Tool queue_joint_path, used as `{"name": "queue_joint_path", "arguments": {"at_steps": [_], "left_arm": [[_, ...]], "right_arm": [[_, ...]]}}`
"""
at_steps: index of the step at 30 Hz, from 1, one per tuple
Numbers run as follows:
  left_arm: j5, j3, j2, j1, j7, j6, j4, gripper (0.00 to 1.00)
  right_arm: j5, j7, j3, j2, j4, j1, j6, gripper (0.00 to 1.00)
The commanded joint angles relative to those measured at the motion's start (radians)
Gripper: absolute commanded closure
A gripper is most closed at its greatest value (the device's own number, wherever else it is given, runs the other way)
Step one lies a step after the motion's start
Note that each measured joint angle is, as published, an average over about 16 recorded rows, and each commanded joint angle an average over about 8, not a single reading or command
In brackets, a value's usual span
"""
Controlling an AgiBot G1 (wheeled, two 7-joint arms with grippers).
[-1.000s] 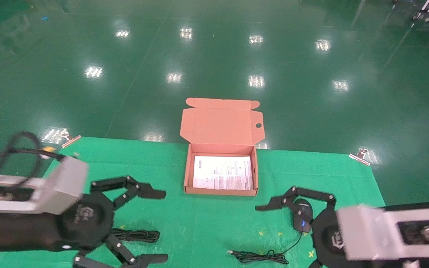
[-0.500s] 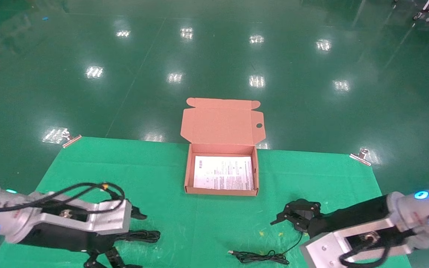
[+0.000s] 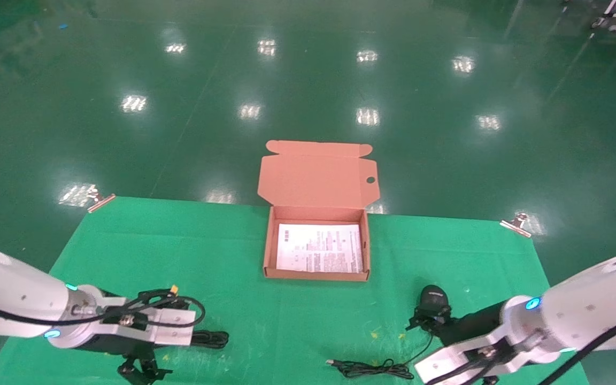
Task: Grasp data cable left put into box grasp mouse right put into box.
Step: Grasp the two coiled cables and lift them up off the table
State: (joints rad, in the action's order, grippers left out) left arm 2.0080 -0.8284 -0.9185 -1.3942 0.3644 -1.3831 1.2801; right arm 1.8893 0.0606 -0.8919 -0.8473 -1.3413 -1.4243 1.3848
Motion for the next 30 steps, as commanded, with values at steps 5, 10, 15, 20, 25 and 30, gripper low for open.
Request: {"name": "queue_joint_path", "arguments": {"at_steps": [5, 10, 15, 20, 25, 30], "left_arm": [[0.044, -0.017, -0.054, 0.005, 0.01, 0.036, -0.107, 0.0], [0.024, -0.013, -0.112, -0.012, -0.025, 0.066, -0.285, 0.0], [0.01, -0.006, -0.16, -0.031, -0.074, 0.105, -0.459, 0.0], [0.009, -0.003, -0.194, -0.05, -0.129, 0.151, -0.618, 0.0], [0.007, 0.001, -0.219, -0.068, -0.19, 0.196, -0.752, 0.0], [0.002, 0.004, -0.242, -0.083, -0.255, 0.234, -0.847, 0.0]], "right_arm": [[0.054, -0.085, -0.014, -0.029, 0.024, 0.056, -0.058, 0.0], [0.04, -0.137, -0.007, -0.053, 0.081, 0.09, -0.091, 0.0], [0.032, -0.13, -0.006, -0.086, 0.146, 0.107, -0.125, 0.0], [0.036, -0.104, -0.011, -0.123, 0.201, 0.11, -0.152, 0.0], [0.051, -0.08, -0.019, -0.155, 0.248, 0.107, -0.176, 0.0], [0.076, -0.062, -0.028, -0.18, 0.285, 0.107, -0.204, 0.0]]}}
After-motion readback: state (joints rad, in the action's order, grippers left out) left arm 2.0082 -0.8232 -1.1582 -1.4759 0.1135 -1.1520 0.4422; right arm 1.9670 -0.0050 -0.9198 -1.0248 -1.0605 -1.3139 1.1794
